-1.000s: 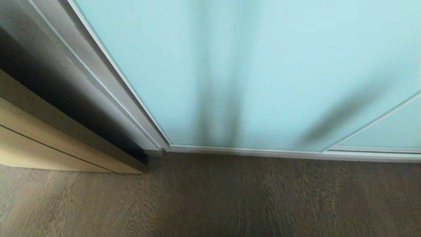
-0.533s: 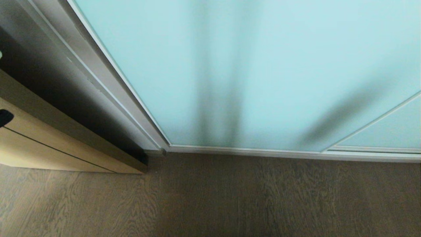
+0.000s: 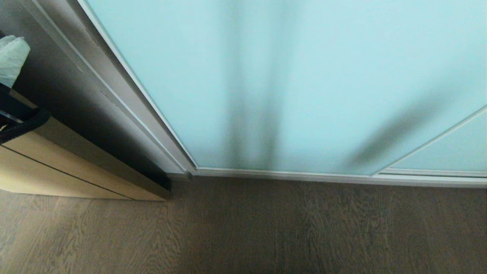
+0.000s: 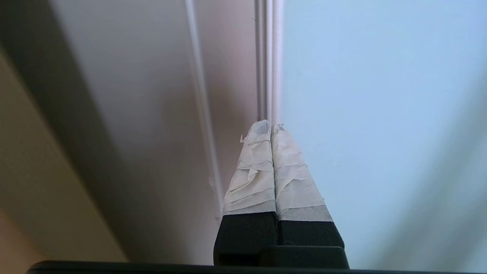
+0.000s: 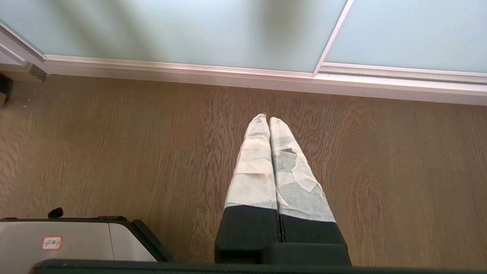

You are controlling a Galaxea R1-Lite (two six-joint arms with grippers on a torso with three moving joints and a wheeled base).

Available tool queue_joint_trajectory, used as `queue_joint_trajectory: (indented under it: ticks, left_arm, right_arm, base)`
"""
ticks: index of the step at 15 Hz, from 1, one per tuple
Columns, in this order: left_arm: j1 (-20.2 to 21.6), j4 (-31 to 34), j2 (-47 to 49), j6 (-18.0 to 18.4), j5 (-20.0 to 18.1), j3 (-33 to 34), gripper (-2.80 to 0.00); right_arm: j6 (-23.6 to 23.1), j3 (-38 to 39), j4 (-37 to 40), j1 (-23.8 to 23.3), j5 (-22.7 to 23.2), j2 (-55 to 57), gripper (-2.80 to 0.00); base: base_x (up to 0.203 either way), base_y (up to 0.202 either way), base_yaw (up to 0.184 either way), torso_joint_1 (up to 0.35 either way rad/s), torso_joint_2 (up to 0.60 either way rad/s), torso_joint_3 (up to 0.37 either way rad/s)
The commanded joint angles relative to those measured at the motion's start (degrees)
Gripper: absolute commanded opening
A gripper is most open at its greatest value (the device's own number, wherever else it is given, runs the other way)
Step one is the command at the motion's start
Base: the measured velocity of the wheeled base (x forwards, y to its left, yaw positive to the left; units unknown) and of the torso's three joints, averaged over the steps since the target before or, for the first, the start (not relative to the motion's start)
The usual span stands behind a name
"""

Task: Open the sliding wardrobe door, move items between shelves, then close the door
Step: Open the door

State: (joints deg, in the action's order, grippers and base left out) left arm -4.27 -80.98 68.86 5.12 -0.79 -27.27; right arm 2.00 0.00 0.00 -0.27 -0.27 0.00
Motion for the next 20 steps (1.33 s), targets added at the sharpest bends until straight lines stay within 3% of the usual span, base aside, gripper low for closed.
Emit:
queue_joint_trajectory:
  ticks: [1,5,7,12,20]
  left_arm:
    - [-2.22,-0.38,0.50,0.13,1.87,0.01,-2.80]
    - [-3.20,-0.85,4.53,1.56,4.31,0.33,-2.80]
    - [-3.21,-3.99,7.57,2.08,6.08,-0.10,-2.80]
    - [-3.29,-6.68,11.73,3.41,10.78,-4.79,-2.80]
    - [-6.98,-6.68,14.42,3.31,11.20,-7.18,-2.80]
  right_arm:
    - [0.02,0.00,0.00,0.00,0.00,0.00,-2.80]
    - [0.02,0.00,0.00,0.00,0.00,0.00,-2.80]
    - [0.02,0.00,0.00,0.00,0.00,0.00,-2.80]
    - [0.02,0.00,0.00,0.00,0.00,0.00,-2.80]
    - [0.02,0.03,0.00,0.00,0.00,0.00,-2.80]
  base:
    - [0.000,0.000,0.000,0.000,0.00,0.000]
    - [0.000,0.000,0.000,0.000,0.00,0.000]
    - [0.000,0.000,0.000,0.000,0.00,0.000]
    - [0.000,0.000,0.000,0.000,0.00,0.000]
    - [0.000,0.000,0.000,0.000,0.00,0.000]
